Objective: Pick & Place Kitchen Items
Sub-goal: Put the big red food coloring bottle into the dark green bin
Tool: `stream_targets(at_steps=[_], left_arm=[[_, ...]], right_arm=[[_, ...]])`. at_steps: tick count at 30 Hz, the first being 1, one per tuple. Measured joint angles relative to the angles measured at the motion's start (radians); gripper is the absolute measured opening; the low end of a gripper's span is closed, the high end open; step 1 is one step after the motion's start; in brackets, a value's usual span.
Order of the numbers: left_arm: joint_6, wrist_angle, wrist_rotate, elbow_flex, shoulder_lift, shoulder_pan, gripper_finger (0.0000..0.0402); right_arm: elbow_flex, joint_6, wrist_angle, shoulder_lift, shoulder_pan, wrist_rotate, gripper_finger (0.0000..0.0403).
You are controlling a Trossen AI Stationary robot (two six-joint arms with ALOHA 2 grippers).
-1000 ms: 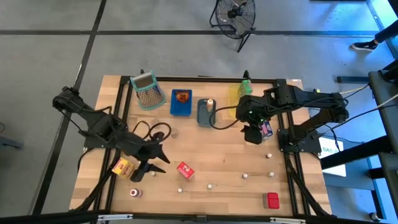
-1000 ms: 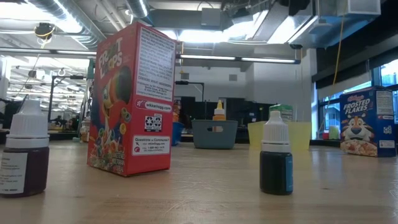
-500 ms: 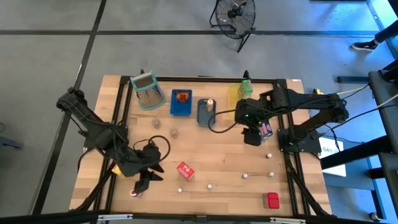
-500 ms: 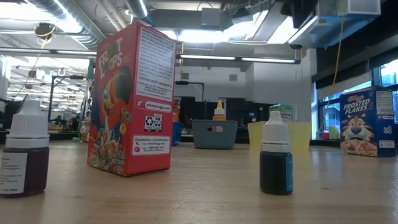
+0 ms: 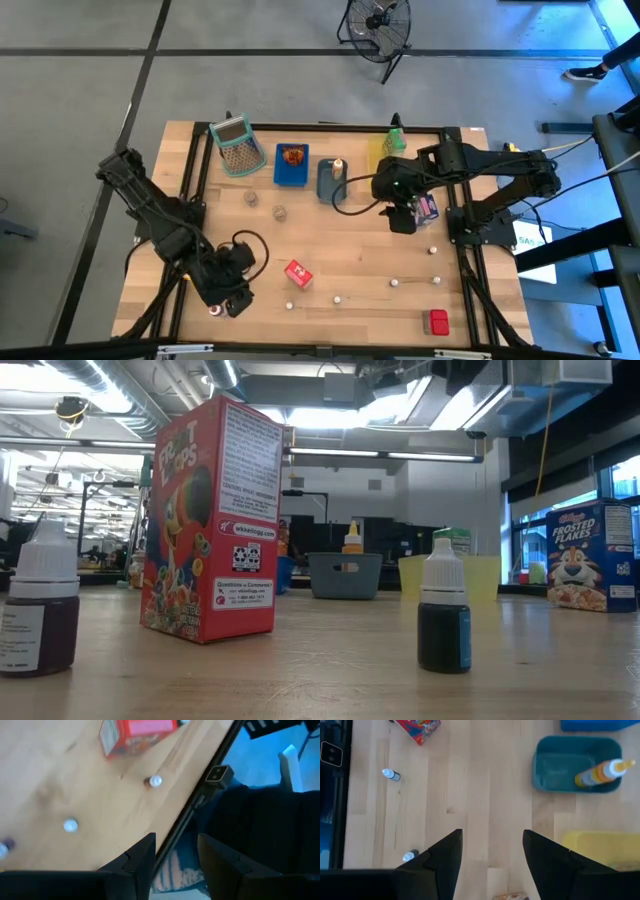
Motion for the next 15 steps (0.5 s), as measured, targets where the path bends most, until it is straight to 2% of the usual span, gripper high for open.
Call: stream_targets(at_steps=[6,15], left_arm=[[-0.169,-0.021,0.005,0.0,0.027,-0.045,0.0143],[-0.239,-0.027,-0.139,-0.001,0.028,-0.107,0.0143]], right_arm=[[0.0,-0.043,0.025,0.0,0.0,0.0,0.0211],[0.0,-0.07,0.055,0.0,0.0,0.0,0.0211]])
